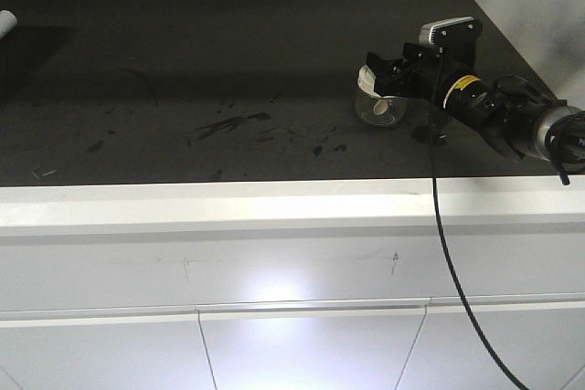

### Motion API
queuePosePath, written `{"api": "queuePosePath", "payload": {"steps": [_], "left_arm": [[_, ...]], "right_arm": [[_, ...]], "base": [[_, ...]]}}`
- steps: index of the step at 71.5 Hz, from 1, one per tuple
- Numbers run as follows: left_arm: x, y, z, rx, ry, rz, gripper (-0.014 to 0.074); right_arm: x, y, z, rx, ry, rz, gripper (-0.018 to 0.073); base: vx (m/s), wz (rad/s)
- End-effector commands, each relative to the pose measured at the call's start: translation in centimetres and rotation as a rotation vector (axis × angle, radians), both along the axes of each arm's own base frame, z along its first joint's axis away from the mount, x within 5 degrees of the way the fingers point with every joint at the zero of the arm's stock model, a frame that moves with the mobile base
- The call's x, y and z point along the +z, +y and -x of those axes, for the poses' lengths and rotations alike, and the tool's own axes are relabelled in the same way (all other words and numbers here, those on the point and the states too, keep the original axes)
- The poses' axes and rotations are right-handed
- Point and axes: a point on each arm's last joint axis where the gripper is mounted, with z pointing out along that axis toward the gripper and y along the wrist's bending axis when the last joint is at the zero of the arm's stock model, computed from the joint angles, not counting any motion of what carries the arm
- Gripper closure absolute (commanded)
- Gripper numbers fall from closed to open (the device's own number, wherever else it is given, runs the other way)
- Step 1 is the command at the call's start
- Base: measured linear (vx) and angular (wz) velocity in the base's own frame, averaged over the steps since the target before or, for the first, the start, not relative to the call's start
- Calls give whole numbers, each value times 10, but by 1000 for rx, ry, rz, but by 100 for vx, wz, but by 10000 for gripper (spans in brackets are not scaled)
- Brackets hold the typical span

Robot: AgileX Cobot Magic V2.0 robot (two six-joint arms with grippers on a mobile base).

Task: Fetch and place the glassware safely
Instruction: 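Reach the right gripper toward the glass jar with white lid, then close the right gripper on the jar's white lid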

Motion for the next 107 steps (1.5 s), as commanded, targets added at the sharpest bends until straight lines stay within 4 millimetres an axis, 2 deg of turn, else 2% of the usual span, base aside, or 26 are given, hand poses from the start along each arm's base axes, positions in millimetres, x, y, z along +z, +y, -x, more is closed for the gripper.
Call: {"api": "queuePosePath", "payload": {"steps": [1,8,13,18,27,31,48,70,82,107], "left_arm": [[15,-1,-1,-11,-95,21,603],[15,-1,-1,-11,-95,21,603],[15,-1,-1,-11,-95,21,603],[15,-1,-1,-11,-95,21,603],[15,-1,-1,-11,-95,21,603],[15,-1,-1,-11,-95,21,603],[15,-1,-1,-11,-95,21,603],[15,-1,-1,-11,-95,21,603],[15,-1,-1,-11,-95,21,603],[15,-1,-1,-11,-95,21,603]], "right_arm": [[41,1,2,21,-123,-34,61],[40,2,2,27,-124,-27,86],[41,2,2,29,-126,-28,142],[40,3,3,35,-126,-20,239],[40,9,4,56,-131,-15,496],[40,9,4,58,-130,-18,574],[48,22,7,75,-125,-36,566],[102,19,25,29,-111,-5,563],[125,18,60,52,-114,15,563],[134,21,149,91,-91,26,563]], "base": [[0,0],[0,0],[0,0],[0,0],[0,0],[0,0],[0,0],[0,0],[0,0],[0,0]]}}
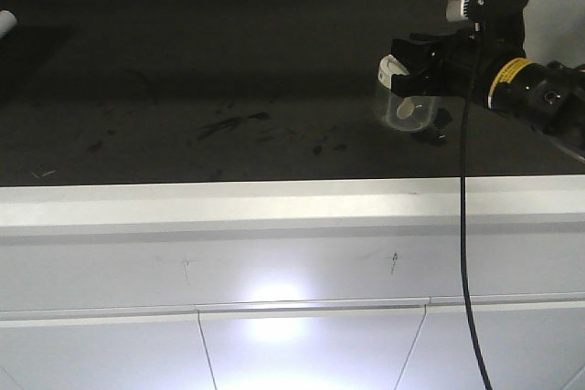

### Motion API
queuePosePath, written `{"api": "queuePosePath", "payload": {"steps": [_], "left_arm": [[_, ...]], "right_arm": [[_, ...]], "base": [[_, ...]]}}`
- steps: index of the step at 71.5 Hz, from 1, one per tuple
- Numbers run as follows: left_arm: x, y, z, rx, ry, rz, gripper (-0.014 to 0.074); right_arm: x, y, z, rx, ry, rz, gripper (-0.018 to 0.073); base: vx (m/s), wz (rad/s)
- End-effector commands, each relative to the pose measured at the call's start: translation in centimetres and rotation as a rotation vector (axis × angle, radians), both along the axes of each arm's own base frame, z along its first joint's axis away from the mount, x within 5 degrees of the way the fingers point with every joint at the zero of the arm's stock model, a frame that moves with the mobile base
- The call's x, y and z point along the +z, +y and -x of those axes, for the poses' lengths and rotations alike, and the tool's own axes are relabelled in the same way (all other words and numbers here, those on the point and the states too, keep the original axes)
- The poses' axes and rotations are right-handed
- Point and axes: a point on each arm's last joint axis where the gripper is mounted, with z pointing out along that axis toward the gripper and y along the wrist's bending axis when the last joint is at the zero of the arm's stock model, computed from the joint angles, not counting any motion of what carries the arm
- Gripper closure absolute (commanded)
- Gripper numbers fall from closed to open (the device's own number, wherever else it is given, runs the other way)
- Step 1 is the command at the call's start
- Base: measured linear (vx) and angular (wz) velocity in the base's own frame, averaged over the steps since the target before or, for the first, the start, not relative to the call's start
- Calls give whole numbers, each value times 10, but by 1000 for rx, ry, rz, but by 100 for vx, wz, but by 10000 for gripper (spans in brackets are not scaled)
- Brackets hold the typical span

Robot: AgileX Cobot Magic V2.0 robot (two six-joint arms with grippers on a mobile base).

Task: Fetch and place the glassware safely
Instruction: 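Close the right gripper on the jar's white lid, then lift the jar and pull it out of the hood with right gripper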

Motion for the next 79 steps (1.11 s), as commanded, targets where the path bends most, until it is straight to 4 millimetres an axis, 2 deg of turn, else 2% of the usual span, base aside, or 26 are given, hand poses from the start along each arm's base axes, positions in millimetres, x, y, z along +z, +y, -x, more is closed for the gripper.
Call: {"api": "queuePosePath", "payload": {"steps": [1,10,29,42,66,79], "left_arm": [[15,-1,-1,-11,-95,21,603],[15,-1,-1,-11,-95,21,603],[15,-1,-1,-11,-95,21,603],[15,-1,-1,-11,-95,21,603],[15,-1,-1,-11,-95,21,603],[15,-1,-1,-11,-95,21,603]], "right_arm": [[40,5,31,59,-132,-60,563],[42,14,60,96,-135,-57,563],[41,55,120,249,-145,-30,561],[41,76,157,360,-151,-46,561],[38,93,202,484,-143,-88,561],[39,102,211,531,-141,-88,561]], "base": [[0,0],[0,0],[0,0],[0,0],[0,0],[0,0]]}}
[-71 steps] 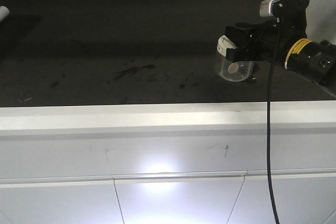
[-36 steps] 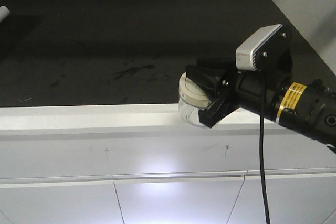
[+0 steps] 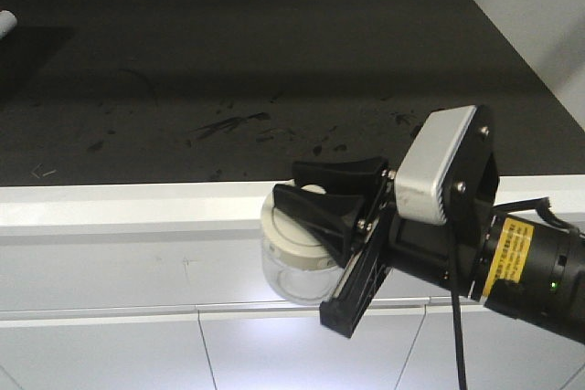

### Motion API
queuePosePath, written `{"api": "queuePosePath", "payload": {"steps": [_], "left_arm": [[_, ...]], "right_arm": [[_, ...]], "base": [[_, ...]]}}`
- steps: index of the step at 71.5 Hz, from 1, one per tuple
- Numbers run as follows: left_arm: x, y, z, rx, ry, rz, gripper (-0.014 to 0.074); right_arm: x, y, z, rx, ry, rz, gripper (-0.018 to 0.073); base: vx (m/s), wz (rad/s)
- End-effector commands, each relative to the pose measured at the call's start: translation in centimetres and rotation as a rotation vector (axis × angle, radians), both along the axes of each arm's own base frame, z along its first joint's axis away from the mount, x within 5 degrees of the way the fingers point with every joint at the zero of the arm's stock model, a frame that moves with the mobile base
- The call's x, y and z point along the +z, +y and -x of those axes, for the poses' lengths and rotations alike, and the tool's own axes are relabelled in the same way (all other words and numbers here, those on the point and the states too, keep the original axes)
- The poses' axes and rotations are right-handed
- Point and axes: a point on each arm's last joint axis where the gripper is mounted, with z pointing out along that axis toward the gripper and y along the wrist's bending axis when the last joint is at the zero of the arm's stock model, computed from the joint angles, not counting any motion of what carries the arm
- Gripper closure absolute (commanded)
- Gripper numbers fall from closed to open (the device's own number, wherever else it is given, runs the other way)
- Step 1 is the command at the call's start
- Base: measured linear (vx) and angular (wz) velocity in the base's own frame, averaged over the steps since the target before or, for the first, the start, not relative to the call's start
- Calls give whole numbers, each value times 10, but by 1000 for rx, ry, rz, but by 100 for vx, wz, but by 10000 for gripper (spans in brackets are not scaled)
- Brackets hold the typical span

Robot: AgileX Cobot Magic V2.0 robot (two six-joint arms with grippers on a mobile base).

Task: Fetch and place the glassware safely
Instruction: 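Lift the jar and pull it out of the hood with right gripper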

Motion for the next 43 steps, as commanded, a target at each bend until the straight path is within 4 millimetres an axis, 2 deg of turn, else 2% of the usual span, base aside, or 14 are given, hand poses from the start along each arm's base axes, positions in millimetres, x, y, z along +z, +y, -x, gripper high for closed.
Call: {"api": "queuePosePath", "payload": {"steps": [1,43], "left_arm": [[15,-1,-1,-11,-95,21,603],[15,-1,-1,-11,-95,21,603]], "right_arm": [[21,2,6,37,-49,-91,561],[21,2,6,36,-48,-90,559]], "base": [[0,0],[0,0]]}}
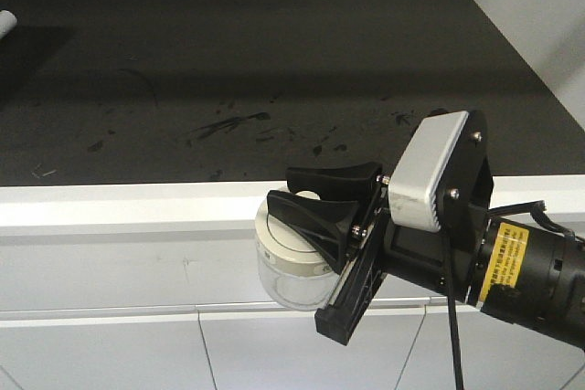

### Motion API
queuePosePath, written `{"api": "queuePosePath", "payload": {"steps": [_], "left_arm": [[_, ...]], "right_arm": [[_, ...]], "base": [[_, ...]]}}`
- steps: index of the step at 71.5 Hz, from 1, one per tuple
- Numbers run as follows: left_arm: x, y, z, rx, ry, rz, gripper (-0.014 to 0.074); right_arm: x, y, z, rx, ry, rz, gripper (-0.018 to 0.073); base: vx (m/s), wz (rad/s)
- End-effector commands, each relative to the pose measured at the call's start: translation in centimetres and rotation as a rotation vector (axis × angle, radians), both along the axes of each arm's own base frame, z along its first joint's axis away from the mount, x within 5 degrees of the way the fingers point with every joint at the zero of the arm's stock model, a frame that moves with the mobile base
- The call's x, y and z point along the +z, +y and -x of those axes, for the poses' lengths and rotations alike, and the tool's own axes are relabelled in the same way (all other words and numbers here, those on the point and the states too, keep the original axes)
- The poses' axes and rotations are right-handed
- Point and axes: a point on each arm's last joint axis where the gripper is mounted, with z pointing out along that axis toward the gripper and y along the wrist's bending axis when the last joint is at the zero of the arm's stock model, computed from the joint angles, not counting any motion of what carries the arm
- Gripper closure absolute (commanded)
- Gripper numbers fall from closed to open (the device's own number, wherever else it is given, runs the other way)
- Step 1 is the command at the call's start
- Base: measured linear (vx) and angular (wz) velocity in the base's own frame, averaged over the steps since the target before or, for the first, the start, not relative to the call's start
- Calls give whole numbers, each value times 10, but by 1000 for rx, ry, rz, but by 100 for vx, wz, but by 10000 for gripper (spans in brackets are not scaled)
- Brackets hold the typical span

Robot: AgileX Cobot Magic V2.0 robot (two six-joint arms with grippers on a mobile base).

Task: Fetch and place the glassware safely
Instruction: 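Lift the jar and pull it out of the hood with right gripper, then drive the base away from the hood holding the jar in right gripper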

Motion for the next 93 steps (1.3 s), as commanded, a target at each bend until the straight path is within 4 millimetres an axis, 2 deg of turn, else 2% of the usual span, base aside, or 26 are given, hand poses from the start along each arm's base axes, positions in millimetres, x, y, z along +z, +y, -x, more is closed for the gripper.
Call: {"api": "queuePosePath", "payload": {"steps": [1,55,93], "left_arm": [[15,-1,-1,-11,-95,21,603],[15,-1,-1,-11,-95,21,603],[15,-1,-1,-11,-95,21,603]], "right_arm": [[21,0,5,31,-50,-95,559],[21,0,5,31,-50,-95,559],[21,0,5,33,-51,-97,559]], "base": [[0,0],[-1,3],[-4,35]]}}
